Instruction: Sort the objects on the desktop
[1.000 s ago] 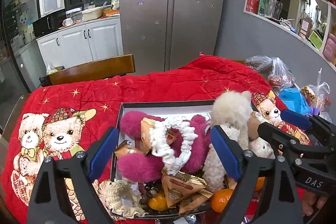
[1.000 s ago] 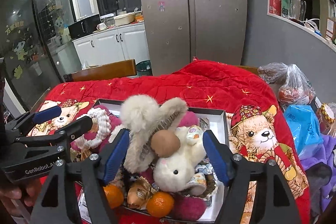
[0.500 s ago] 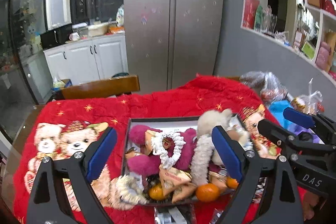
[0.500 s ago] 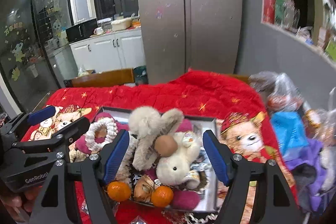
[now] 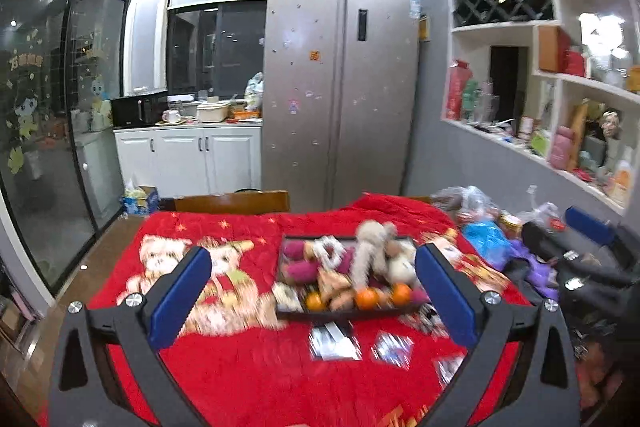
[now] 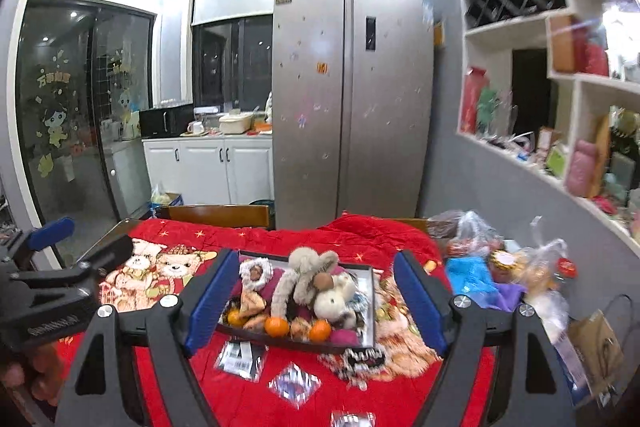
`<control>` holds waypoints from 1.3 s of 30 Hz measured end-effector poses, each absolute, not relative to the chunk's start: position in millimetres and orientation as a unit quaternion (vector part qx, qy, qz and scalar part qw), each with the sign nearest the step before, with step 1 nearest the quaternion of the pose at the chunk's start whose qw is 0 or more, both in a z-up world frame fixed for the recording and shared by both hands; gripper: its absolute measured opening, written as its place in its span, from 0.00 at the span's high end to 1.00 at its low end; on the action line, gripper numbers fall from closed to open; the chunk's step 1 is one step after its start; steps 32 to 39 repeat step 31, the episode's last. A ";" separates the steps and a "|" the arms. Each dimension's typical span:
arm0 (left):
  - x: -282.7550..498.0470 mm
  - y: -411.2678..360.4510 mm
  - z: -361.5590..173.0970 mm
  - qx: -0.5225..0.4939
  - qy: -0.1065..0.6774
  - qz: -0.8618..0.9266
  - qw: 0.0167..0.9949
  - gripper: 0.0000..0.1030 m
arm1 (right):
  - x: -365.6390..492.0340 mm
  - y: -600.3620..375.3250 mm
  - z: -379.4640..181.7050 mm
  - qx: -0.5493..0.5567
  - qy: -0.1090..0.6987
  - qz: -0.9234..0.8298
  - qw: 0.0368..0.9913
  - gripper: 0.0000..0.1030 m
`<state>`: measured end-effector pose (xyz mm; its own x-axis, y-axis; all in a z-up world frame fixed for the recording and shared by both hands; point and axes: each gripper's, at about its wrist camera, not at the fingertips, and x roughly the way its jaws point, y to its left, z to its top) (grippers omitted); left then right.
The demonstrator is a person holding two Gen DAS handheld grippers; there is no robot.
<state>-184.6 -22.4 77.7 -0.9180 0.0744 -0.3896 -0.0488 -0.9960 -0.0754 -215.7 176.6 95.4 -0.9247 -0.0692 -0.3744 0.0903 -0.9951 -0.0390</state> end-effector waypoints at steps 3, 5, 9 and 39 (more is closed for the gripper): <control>-139.0 -29.0 51.8 -0.210 -0.054 0.976 0.030 0.00 | -161.4 168.3 66.3 0.168 0.034 -0.985 0.010 0.21; -119.2 -33.6 28.9 -0.232 -0.071 0.970 0.022 0.00 | -134.1 166.7 42.7 0.165 0.030 -0.986 0.007 0.21; -110.7 -31.1 -8.4 -0.279 -0.071 0.957 0.041 0.00 | -115.8 167.4 7.7 0.201 0.033 -0.979 0.019 0.21; -130.1 -11.7 -25.6 -0.290 -0.029 0.956 0.026 0.00 | -128.5 165.6 -18.4 0.248 0.038 -0.968 0.021 0.21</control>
